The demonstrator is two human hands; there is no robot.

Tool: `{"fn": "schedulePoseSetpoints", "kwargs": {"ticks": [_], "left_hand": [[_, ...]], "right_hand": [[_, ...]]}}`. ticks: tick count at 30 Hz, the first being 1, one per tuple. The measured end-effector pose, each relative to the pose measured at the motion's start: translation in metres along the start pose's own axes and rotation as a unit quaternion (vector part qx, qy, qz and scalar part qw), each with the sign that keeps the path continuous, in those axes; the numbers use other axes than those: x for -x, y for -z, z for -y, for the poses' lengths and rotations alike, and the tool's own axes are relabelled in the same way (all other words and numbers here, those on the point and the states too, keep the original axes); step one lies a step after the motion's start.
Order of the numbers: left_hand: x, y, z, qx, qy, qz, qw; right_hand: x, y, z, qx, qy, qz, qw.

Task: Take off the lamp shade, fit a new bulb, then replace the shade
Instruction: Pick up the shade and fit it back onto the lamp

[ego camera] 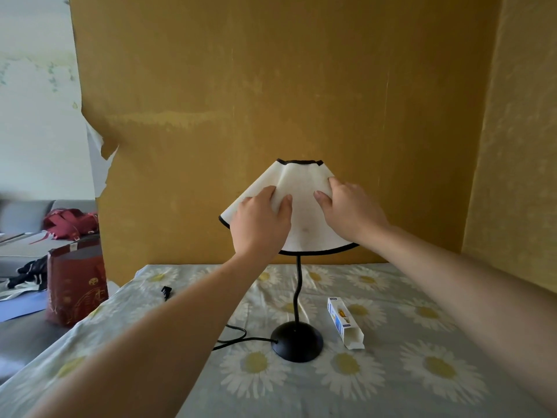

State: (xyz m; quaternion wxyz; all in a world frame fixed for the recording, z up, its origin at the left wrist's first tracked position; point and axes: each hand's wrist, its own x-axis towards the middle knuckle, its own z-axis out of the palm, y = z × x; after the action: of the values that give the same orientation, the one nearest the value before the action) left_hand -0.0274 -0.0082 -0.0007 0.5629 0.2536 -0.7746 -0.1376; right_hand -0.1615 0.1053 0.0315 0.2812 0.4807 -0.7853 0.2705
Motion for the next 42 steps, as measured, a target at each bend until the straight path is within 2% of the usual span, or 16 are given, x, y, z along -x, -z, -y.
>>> {"fn": "schedulePoseSetpoints", "kwargs": {"ticks": [8, 21, 33, 42], "left_hand": [[0.007, 0.001, 0.004, 0.005, -0.004, -0.002, 1.0], [0.013, 0.006, 0.017, -0.056, 0.004, 0.023, 0.998], [0.015, 0.003, 0.016, -0.038, 0.02, 0.025, 0.999], [0.014, 0.005, 0.01, -0.047, -0.039, 0.015, 0.998]], "right_hand": [[0.008, -0.003, 0.004, -0.003, 0.004, -0.033, 0.999], [0.015, -0.005, 0.009, -0.005, -0.003, -0.016, 1.0], [0.019, -0.005, 0.005, -0.004, -0.011, -0.009, 1.0], [0.017, 0.003, 0.009, 0.014, -0.029, 0.009, 0.999]]}}
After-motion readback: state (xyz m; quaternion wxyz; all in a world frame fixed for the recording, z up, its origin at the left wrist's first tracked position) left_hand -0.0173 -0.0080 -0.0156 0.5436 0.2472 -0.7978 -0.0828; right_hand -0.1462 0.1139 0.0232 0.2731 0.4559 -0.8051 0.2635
